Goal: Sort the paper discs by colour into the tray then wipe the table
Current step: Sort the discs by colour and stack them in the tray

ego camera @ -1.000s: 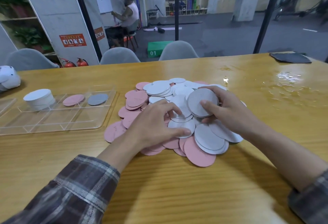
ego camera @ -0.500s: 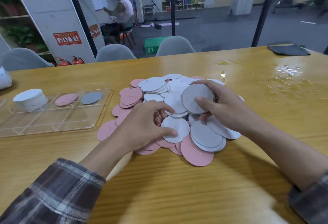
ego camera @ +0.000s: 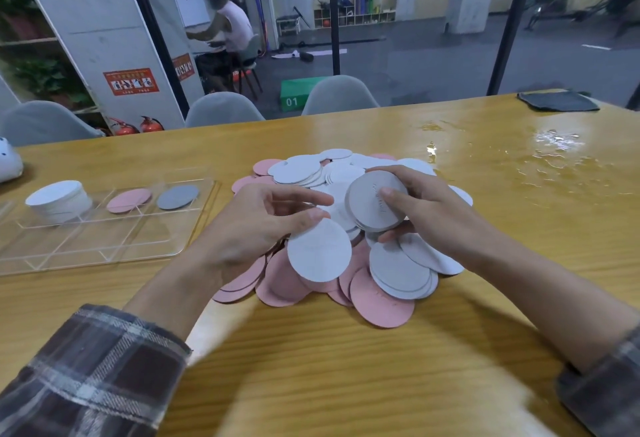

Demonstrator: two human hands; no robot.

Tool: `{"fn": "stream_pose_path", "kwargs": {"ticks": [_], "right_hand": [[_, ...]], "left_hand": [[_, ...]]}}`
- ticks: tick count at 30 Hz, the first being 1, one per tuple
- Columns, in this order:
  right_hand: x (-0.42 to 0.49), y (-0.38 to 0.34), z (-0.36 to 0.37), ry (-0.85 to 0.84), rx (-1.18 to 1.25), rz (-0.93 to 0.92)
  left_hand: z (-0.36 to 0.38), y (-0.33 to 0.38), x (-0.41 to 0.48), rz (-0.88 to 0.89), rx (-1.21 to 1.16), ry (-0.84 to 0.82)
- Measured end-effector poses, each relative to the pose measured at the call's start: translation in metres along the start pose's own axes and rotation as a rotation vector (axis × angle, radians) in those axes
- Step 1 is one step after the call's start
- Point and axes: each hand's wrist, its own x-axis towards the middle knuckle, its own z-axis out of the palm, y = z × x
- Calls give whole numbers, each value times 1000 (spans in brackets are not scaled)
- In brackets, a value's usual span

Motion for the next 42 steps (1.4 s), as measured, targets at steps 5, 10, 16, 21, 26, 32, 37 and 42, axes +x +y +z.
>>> {"fn": "stream_pose_path", "kwargs": {"ticks": [5, 10, 16, 21, 26, 32, 37, 42], "right_hand": [[-2, -2, 3, -8, 53, 33], [-2, -4, 5, 4, 124, 80], [-2, -6, 7, 15, 218, 112], [-2, -5, 4, 0, 244, 85], [0, -1, -1, -5, 205, 42], [5, 3, -12, 65, 122, 7], [5, 3, -15, 80, 86, 18], [5, 4, -15, 71, 51, 7]], "left_hand": [[17, -8, 9, 89, -58, 163], [39, -9, 20, 146, -122, 282], [53, -9, 25, 174, -59, 403], [64, -7, 23, 199, 40, 407], [69, -6, 19, 241, 109, 395], [69, -13, 15, 283, 431, 326], [73, -11, 7, 126, 554, 81], [65, -7, 8, 74, 432, -14]]}}
